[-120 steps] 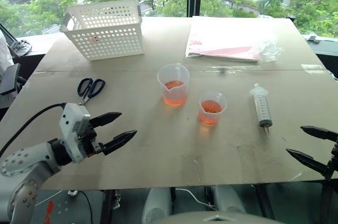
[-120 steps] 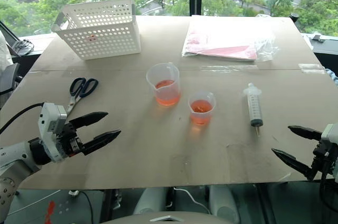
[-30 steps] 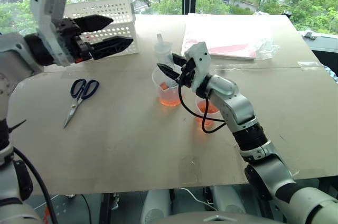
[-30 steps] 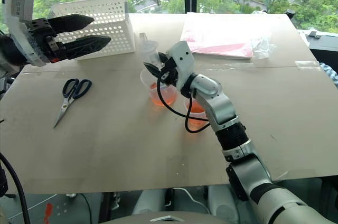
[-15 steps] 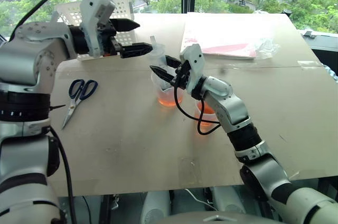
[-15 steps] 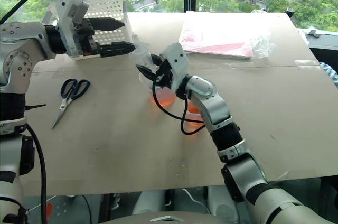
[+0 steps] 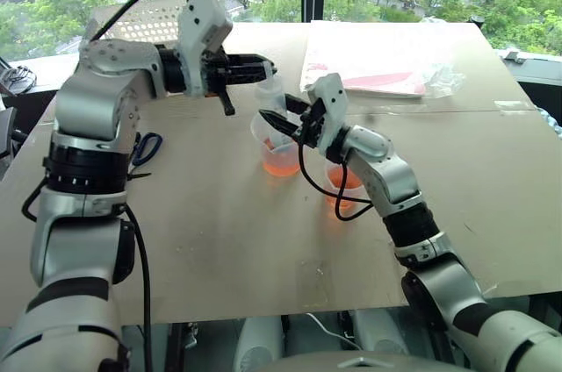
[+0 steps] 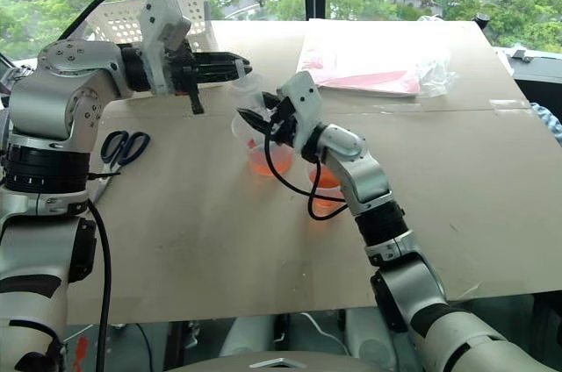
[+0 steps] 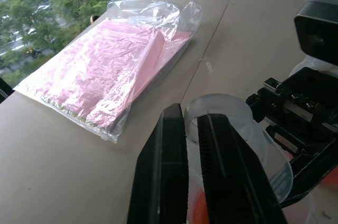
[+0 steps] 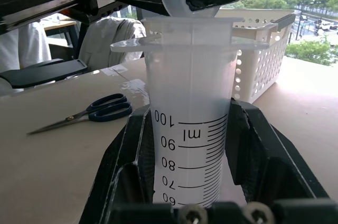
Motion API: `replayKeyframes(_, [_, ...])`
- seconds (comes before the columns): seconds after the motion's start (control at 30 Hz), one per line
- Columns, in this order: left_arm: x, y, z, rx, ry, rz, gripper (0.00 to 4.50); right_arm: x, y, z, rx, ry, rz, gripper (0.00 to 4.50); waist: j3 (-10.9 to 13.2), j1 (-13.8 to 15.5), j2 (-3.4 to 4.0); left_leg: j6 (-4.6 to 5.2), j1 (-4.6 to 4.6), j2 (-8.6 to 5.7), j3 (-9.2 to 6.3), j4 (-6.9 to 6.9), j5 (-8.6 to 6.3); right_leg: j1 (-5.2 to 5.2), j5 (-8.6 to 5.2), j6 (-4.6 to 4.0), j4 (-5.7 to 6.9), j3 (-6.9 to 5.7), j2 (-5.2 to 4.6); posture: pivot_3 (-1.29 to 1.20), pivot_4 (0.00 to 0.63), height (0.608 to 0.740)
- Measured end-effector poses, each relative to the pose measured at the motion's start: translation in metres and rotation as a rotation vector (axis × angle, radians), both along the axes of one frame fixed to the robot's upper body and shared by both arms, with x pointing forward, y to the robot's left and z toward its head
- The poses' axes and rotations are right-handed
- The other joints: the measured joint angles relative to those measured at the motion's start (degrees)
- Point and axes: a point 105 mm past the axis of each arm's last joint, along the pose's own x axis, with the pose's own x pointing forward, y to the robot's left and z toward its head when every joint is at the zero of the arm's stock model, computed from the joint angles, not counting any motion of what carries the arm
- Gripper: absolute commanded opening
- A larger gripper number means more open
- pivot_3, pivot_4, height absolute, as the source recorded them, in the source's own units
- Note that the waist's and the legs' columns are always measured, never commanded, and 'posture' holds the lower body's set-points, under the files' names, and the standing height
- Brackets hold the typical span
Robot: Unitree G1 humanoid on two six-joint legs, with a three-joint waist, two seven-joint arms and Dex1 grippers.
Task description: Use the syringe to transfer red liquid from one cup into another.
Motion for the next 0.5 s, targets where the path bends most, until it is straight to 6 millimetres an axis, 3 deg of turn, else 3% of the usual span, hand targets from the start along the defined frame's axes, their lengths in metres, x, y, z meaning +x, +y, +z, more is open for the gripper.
replayKeyframes(0.5, [0.0099,-0.0034,0.0060,-0.089,0.026,-0.017,0.00,0.0048,-0.0044,0.0066,-0.005,-0.016,-0.015,1.44,0.0,0.1,0.00,0.00,-0.01,0.00,-0.02,0.03,0.00,0.00,0.00,0.00,0.03,-0.03,0.00,0.00,0.150,0.740])
